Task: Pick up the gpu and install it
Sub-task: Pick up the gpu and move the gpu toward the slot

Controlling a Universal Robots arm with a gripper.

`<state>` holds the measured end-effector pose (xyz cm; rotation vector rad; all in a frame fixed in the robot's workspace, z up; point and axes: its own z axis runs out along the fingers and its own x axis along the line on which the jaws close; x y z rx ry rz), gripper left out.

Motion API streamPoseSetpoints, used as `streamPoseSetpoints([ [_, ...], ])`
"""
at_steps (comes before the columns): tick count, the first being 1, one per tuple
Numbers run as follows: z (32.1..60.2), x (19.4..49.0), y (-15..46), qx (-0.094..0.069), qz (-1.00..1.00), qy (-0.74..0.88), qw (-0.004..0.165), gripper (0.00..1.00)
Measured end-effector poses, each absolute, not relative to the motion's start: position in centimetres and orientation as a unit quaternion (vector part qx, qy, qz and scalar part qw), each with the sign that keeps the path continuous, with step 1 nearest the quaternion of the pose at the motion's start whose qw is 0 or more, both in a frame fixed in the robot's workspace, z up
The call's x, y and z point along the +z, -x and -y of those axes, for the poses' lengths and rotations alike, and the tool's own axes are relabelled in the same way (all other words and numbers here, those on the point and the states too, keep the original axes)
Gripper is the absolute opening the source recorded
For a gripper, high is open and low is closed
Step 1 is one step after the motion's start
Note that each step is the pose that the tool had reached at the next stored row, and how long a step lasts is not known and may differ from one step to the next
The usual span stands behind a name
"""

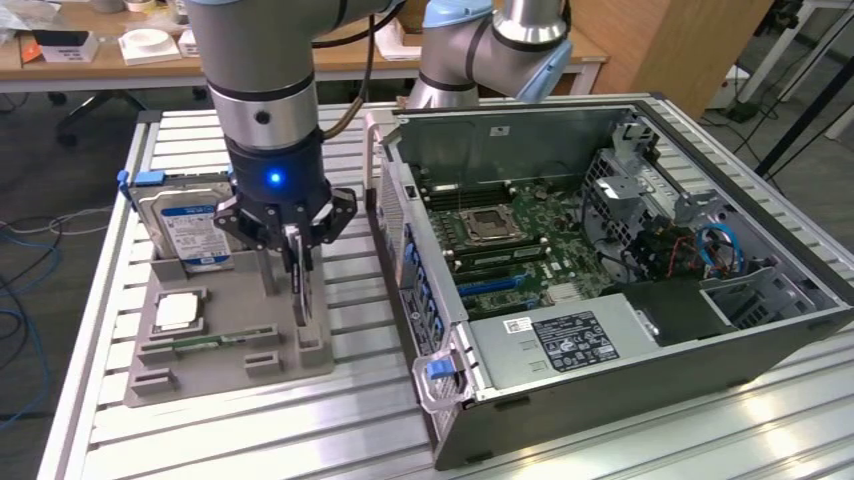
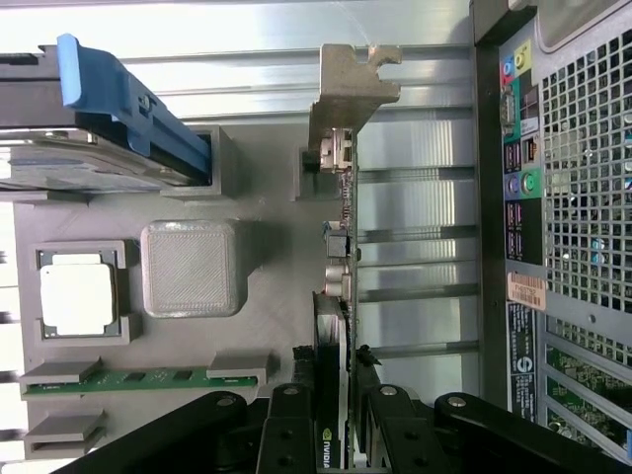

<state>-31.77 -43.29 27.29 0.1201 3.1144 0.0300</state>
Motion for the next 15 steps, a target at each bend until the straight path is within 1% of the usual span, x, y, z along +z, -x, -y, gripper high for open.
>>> streamPoseSetpoints([
  [15,43.28,27.88,31.78,0.009,-0.999,-0.039,0.011,0.26],
])
